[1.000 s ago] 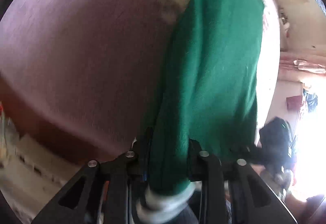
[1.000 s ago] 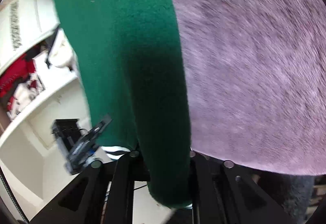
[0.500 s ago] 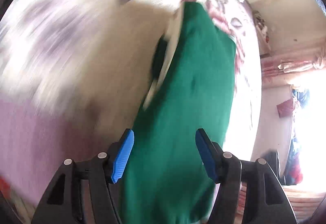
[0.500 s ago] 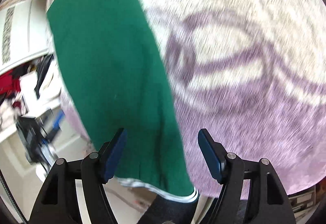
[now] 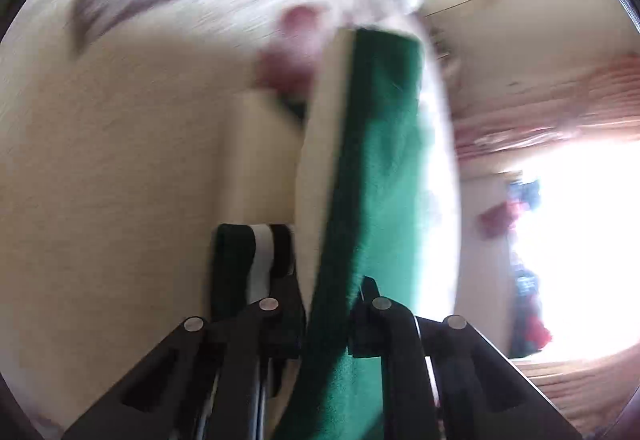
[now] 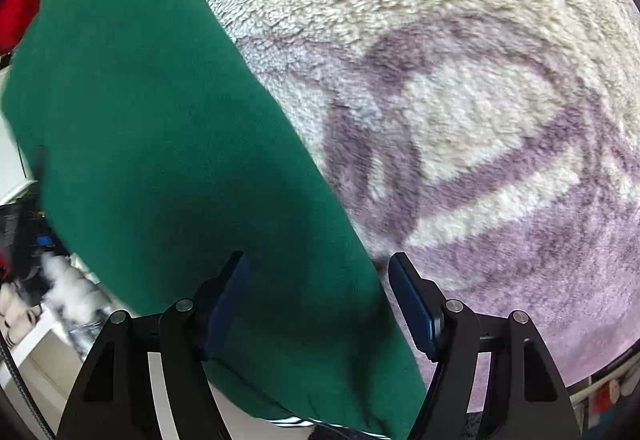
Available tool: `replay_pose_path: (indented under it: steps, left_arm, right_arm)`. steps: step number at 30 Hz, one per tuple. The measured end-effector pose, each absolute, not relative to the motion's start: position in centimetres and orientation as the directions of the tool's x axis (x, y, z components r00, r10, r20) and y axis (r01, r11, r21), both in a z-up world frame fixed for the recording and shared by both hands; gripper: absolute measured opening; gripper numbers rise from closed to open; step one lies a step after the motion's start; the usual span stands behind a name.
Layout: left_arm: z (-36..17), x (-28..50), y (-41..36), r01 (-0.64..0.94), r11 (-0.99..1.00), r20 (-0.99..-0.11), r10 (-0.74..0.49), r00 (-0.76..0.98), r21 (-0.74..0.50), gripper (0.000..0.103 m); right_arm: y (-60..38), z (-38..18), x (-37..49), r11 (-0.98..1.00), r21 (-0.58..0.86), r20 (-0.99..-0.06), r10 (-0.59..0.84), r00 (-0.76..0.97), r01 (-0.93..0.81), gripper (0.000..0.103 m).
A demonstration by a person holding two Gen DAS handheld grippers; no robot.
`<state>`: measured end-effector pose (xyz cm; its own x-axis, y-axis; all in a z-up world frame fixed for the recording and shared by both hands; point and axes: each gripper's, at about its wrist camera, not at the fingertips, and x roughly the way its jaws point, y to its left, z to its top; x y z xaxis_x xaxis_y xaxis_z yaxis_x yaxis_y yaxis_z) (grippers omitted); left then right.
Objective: Fold large clothes
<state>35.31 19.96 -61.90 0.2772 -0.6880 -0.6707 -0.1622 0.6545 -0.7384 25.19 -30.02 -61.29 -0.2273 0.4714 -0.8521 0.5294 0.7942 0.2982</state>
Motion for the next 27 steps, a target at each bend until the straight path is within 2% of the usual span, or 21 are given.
replay_pose_path:
  steps: [1, 3, 4, 7, 9, 11, 12, 13, 15, 17, 19, 22, 27]
  left_arm:
    - [-63.2, 35.3, 20.9, -0.207, 0.633, -0.666, -0.697, 0.267, -0.746, 0.018]
    - [-64.2, 35.2, 22.9, -0.280, 0.535, -0.598, -0.763, 0.245, -0.797, 0.021]
    - [-63.6, 35.4, 23.1, -0.290, 0.539, -0.605, -0.762, 0.232, -0.791, 0.022]
    - [-59.5, 35.5, 23.0, -0.216, 0.644, -0.679, -0.703, 0.211, -0.734, 0.030]
    - [-55.8, 36.2, 22.1, -0.104, 0.733, -0.732, -0.636, 0.246, -0.672, 0.043]
    - [-53.9, 37.1, 21.2, -0.036, 0.780, -0.756, -0.594, 0.274, -0.625, 0.052]
    - [-53.9, 38.0, 20.6, -0.010, 0.812, -0.782, -0.560, 0.274, -0.584, 0.052]
    - [-55.0, 39.3, 20.0, 0.001, 0.837, -0.806, -0.528, 0.266, -0.548, 0.052]
    - [-58.0, 41.2, 18.4, -0.012, 0.887, -0.865, -0.448, 0.226, -0.462, 0.052]
    - [-61.2, 42.7, 18.4, -0.035, 0.909, -0.899, -0.404, 0.170, -0.416, 0.056]
    - [-62.5, 43.3, 18.2, -0.030, 0.906, -0.897, -0.411, 0.163, -0.421, 0.057]
    - [-62.0, 43.5, 17.9, -0.003, 0.918, -0.906, -0.390, 0.166, -0.396, 0.057]
    - [-60.0, 43.7, 17.1, 0.001, 0.940, -0.925, -0.335, 0.178, -0.340, 0.056]
  right_arm:
    - [-29.8, -61.1, 25.7, 0.792, 0.299, -0.852, 0.473, -0.224, 0.533, 0.074]
    - [-28.7, -60.3, 27.1, 0.792, 0.296, -0.857, 0.467, -0.217, 0.534, 0.074]
    - [-29.1, -59.7, 27.9, 0.797, 0.295, -0.863, 0.459, -0.212, 0.528, 0.074]
    - [-29.9, -57.4, 30.2, 0.818, 0.299, -0.888, 0.427, -0.171, 0.491, 0.074]
    - [-29.7, -55.5, 32.6, 0.843, 0.299, -0.912, 0.391, -0.128, 0.447, 0.074]
    - [-29.1, -54.3, 36.0, 0.867, 0.317, -0.924, 0.374, -0.081, 0.385, 0.073]
    - [-28.4, -54.0, 37.9, 0.876, 0.326, -0.929, 0.367, -0.055, 0.355, 0.070]
    - [-27.7, -53.9, 39.4, 0.884, 0.329, -0.932, 0.361, -0.036, 0.331, 0.057]
    - [-26.0, -54.6, 42.7, 0.908, 0.320, -0.942, 0.336, -0.014, 0.271, 0.049]
    - [-24.6, -56.1, 46.4, 0.937, 0.273, -0.958, 0.285, -0.022, 0.217, 0.049]
    - [-25.4, -58.5, 49.4, 0.967, 0.194, -0.976, 0.206, -0.064, 0.165, 0.050]
    - [-24.6, -60.4, 51.7, 0.982, 0.131, -0.983, 0.146, -0.111, 0.134, 0.053]
    - [-21.6, -60.2, 53.9, 0.986, 0.100, -0.986, 0.116, -0.121, 0.133, 0.053]
